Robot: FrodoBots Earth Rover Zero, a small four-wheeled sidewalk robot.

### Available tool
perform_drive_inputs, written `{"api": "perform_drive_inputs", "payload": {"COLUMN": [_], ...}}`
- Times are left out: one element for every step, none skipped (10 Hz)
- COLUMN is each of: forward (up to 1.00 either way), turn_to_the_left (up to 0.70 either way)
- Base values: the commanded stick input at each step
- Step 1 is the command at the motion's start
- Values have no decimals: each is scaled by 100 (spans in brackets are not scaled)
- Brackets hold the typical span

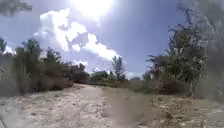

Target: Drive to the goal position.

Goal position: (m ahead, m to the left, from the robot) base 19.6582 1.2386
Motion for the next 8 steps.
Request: {"api": "perform_drive_inputs", "payload": {"forward": [70,70,70,70,70,70,70,70], "turn_to_the_left": [0,0,0,0,0,0,0,0]}}
